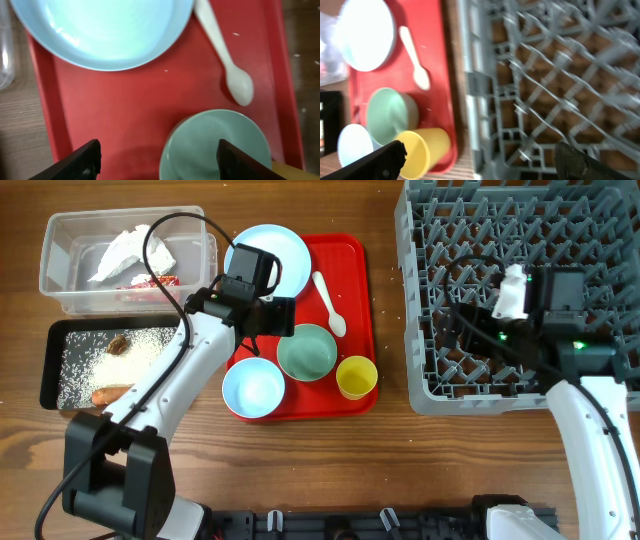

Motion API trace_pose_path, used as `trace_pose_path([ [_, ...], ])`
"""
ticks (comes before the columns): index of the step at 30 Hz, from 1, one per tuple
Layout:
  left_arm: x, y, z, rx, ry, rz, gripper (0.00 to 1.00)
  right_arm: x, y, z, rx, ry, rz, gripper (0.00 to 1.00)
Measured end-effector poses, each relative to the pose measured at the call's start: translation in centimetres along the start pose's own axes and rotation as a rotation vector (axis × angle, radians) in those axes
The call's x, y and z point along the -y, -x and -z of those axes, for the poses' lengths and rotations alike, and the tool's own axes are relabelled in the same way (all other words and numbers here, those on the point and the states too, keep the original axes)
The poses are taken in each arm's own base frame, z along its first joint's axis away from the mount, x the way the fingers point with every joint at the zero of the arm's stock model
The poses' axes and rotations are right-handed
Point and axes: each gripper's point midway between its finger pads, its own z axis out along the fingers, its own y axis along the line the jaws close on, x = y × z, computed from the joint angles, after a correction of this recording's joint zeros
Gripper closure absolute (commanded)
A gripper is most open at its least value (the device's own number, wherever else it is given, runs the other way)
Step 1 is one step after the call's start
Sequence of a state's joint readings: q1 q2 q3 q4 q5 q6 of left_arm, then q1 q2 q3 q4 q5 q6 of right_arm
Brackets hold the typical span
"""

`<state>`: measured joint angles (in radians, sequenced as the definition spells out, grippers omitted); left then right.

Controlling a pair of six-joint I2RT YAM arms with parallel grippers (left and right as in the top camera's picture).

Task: Sort waste into correct bins and load items into the dishwasher rack
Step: 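Grasp the yellow cup with the left gripper and lift it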

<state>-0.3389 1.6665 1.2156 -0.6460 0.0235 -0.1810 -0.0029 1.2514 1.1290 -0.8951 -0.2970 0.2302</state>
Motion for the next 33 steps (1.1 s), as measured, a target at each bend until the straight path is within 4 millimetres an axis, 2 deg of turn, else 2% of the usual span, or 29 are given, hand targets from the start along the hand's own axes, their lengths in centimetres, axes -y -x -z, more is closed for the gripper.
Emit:
trace_pose_path([
  [3, -1.7, -0.1, 0.4, -0.011, 0.020, 0.089, 0.20, -3.4, 0.3, -0.6, 0.025, 0.072, 0.084, 0.07],
  [5, -2.9, -0.2, 1.6, -0.013, 0.035, 0.132, 0.22, -5.8, -0.2, -1.4, 0.016, 0.103, 0.129, 0.09],
  [7, -3.2, 0.2, 2.9, 0.015, 0.028, 0.142, 0.28, -7.2, -1.2, -2.7, -0.025, 0.111, 0.154, 0.11],
  [9, -1.7, 0.6, 4.5, 0.047, -0.047, 0.107, 0.29, -8.2, -2.8, -4.8, -0.098, 0.103, 0.173, 0.12],
  [11, 1.3, 0.3, 5.3, 0.041, -0.161, 0.025, 0.29, -8.0, -3.3, -5.8, -0.132, 0.087, 0.144, 0.12],
  [14, 5.7, -1.3, 5.3, 0.005, -0.262, -0.122, 0.28, -7.8, -3.1, -5.6, -0.123, 0.079, 0.111, 0.12],
  [16, 9.2, -3.1, 4.9, -0.033, -0.320, -0.243, 0.28, -7.4, -2.4, -4.6, -0.089, 0.077, 0.093, 0.11],
  [19, 12.2, -5.8, 3.5, -0.106, -0.352, -0.349, 0.29, -5.9, -1.4, -1.9, -0.023, 0.053, 0.051, 0.11],
  [22, 13.3, -7.9, 2.2, -0.175, -0.353, -0.397, 0.30, -4.1, -0.7, 0.8, 0.046, 0.017, 0.013, 0.10],
  [25, 13.1, -9.1, 1.2, -0.225, -0.332, -0.411, 0.33, -3.3, -0.5, 2.2, 0.081, -0.001, 0.007, 0.10],
  [29, 12.6, -9.2, 0.3, -0.236, -0.293, -0.419, 0.39, -3.1, -0.8, 2.3, 0.075, -0.012, 0.011, 0.10],
  [33, 11.9, -9.8, -1.3, -0.270, -0.254, -0.425, 0.51, -3.0, -0.9, 2.3, 0.070, -0.015, 0.013, 0.10],
])
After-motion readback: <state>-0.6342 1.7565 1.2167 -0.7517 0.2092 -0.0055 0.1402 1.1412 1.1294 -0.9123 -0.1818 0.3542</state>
